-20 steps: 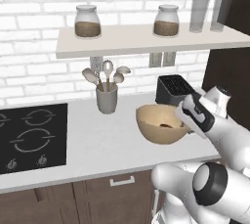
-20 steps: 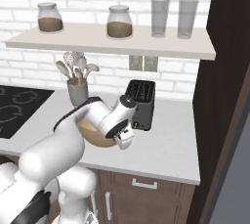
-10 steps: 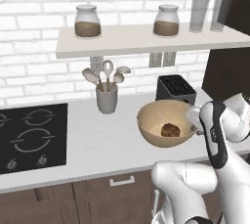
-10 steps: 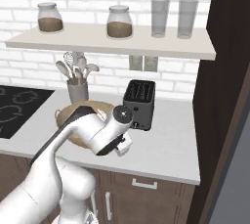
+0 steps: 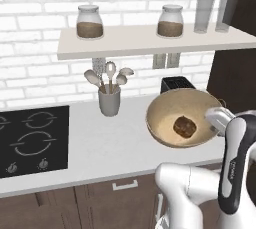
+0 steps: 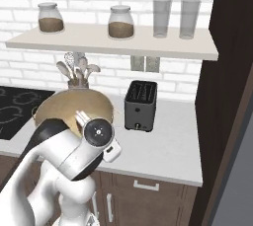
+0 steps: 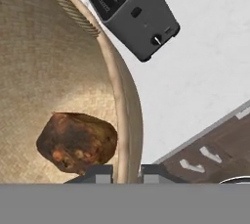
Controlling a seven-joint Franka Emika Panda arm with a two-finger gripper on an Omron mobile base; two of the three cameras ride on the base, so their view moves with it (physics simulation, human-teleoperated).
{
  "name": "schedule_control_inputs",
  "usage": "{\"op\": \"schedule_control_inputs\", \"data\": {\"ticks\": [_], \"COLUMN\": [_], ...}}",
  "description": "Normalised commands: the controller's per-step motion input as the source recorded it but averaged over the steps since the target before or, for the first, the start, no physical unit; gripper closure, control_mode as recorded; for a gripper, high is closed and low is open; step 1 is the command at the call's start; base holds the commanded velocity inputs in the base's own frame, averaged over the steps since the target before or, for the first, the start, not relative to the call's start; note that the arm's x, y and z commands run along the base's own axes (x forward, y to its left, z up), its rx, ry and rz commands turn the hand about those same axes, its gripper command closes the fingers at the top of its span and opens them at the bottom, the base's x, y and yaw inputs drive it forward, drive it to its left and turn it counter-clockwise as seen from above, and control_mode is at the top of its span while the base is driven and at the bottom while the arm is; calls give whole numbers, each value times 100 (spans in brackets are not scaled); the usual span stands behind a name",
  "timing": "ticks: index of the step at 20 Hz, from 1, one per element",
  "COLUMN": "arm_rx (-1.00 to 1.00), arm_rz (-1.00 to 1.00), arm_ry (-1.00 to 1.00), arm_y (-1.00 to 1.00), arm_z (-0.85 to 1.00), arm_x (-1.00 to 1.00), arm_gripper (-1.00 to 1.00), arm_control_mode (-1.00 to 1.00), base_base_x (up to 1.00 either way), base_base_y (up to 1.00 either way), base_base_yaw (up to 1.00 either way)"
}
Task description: Open the cabinet, pick up the bread from the cabinet and place it in the basket. Then move the basket to the dining counter.
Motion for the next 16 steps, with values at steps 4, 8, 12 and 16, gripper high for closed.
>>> {"op": "schedule_control_inputs", "data": {"ticks": [4,8,12,16], "arm_rx": [-2,0,0,1], "arm_rz": [-5,-11,-11,-7], "arm_ry": [9,15,18,13], "arm_y": [-33,-30,-26,0], "arm_z": [100,98,76,50], "arm_x": [-46,-34,-34,-37], "arm_gripper": [100,100,100,100], "arm_control_mode": [-100,-100,-100,-100], "base_base_x": [0,0,0,0], "base_base_y": [0,0,0,0], "base_base_yaw": [0,0,0,0]}}
